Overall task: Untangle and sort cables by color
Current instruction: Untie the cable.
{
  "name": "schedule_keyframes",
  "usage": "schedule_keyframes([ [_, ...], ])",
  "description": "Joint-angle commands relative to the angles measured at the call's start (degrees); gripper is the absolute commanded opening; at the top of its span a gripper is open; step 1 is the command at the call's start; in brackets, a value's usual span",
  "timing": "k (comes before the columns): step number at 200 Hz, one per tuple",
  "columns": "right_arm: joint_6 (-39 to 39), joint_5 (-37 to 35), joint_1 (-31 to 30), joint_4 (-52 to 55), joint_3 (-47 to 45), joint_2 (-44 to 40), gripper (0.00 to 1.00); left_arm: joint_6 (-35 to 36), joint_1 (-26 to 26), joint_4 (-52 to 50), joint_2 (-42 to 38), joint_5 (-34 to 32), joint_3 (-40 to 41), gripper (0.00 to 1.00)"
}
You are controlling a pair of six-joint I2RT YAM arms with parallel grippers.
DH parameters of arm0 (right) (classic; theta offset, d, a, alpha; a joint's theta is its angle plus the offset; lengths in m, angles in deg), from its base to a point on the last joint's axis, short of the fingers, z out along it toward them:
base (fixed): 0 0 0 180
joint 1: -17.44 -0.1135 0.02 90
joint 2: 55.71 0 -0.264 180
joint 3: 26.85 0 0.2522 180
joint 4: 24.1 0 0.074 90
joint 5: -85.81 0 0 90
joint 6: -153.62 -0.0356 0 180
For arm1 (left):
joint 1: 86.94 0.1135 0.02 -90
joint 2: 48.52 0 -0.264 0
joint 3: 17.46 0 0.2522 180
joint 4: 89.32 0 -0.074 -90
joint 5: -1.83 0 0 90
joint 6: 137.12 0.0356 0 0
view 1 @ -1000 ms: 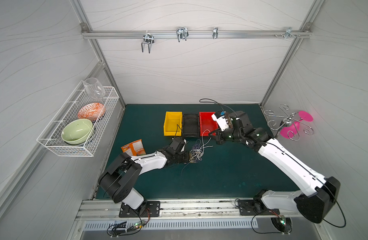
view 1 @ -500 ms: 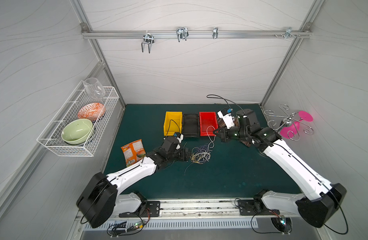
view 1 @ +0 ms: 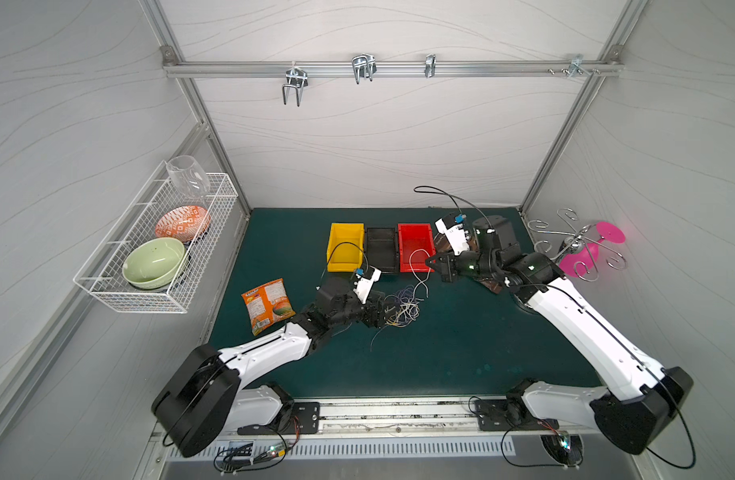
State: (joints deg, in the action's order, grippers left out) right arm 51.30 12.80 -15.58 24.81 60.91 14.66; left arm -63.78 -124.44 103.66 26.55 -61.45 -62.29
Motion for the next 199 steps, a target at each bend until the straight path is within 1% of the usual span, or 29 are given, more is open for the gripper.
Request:
schedule_keyframes([
  [1,-1.34,0.17,0.18,-0.89,1.02,0.38,0.00,1.87,-1.80,12.42,4.80,3.31,-4.59,0.72],
  [10,-1.63,0.48,0.15,-1.24,0.85,0.42,0.00,2.57,-2.22,12.71,6.90,2.68,-5.75,0.71],
  [28,-2.77,0.91,0.15,-2.53,-0.05,0.13,0.00,3.44,-2.75,11.13,11.02,2.61,-8.73,0.63],
  [48,-3.74,1.70,0.16,-3.42,-0.28,0.03,0.00,4.07,-3.82,11.79,15.10,2.59,-10.51,0.61],
  [62,-4.18,2.26,0.09,-3.71,-0.39,0.11,0.00,4.84,-4.63,11.50,17.46,2.56,-12.02,0.58],
  [87,-4.71,2.61,0.10,-4.04,-0.62,0.08,0.00,5.26,-5.33,9.69,21.20,2.46,-15.09,0.41],
  [108,-5.11,2.38,0.21,-3.97,-0.23,-0.45,0.00,5.32,-5.41,9.57,23.03,2.74,-15.64,0.27],
  [119,-5.17,2.36,0.30,-3.74,0.37,-0.67,0.00,5.91,-5.47,8.83,23.64,2.53,-15.47,0.22],
  [135,-5.38,2.52,0.66,-3.05,2.05,-0.95,0.00,6.21,-5.54,8.74,23.98,1.84,-14.47,0.20],
  [199,-4.44,3.74,4.74,0.66,11.41,-1.64,0.00,6.59,-5.48,9.41,24.28,-0.96,-10.27,0.18],
])
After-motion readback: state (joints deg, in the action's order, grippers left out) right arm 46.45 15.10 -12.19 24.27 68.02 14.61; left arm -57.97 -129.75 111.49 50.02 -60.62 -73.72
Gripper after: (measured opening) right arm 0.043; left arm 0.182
